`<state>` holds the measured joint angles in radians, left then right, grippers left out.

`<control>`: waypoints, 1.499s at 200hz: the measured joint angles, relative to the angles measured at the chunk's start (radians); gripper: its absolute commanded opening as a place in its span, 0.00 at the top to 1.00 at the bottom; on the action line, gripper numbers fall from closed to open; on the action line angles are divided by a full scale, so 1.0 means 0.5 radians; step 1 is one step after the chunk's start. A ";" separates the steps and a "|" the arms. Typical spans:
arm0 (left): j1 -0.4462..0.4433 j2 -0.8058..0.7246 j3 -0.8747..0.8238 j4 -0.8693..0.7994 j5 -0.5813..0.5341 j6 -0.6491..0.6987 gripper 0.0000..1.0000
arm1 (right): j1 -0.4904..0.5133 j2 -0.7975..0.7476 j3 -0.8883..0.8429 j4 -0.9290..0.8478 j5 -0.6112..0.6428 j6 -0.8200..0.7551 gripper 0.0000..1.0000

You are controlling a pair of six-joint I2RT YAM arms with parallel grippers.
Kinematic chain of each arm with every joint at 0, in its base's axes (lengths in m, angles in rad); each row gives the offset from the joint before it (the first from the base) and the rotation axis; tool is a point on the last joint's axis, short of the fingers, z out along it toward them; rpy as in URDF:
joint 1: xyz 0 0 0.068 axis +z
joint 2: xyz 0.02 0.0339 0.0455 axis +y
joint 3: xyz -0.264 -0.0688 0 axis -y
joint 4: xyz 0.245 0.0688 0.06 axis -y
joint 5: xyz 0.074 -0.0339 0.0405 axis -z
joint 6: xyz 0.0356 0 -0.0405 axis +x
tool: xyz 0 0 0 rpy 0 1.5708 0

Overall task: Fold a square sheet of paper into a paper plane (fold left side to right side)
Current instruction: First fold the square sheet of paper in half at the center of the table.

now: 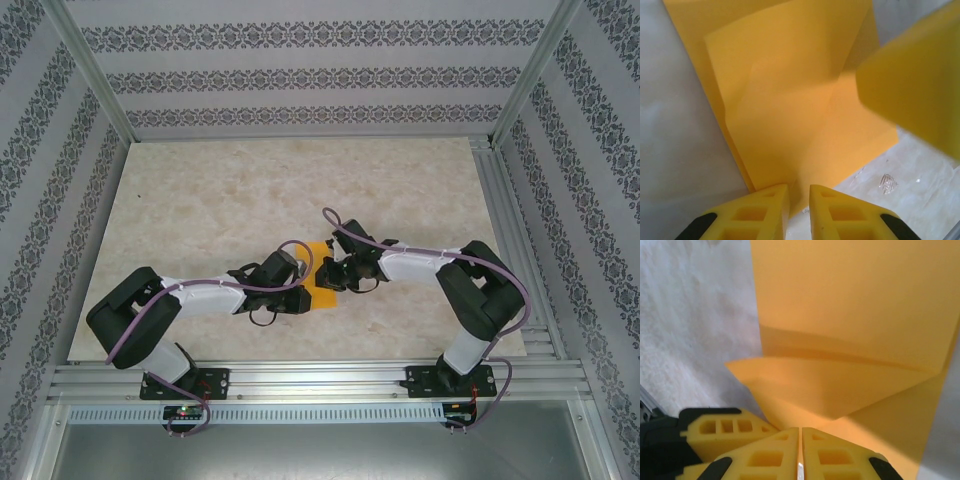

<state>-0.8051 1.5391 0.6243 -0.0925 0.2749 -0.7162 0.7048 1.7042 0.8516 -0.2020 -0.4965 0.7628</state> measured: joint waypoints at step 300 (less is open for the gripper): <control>0.000 -0.064 -0.164 0.254 0.000 -0.069 0.79 | -0.226 0.277 0.262 -0.255 0.028 -0.222 0.90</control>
<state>-0.8051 1.5070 0.5423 0.0345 0.2749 -0.7509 0.5919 1.8427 0.9825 -0.3294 -0.4824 0.6518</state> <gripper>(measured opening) 0.206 0.101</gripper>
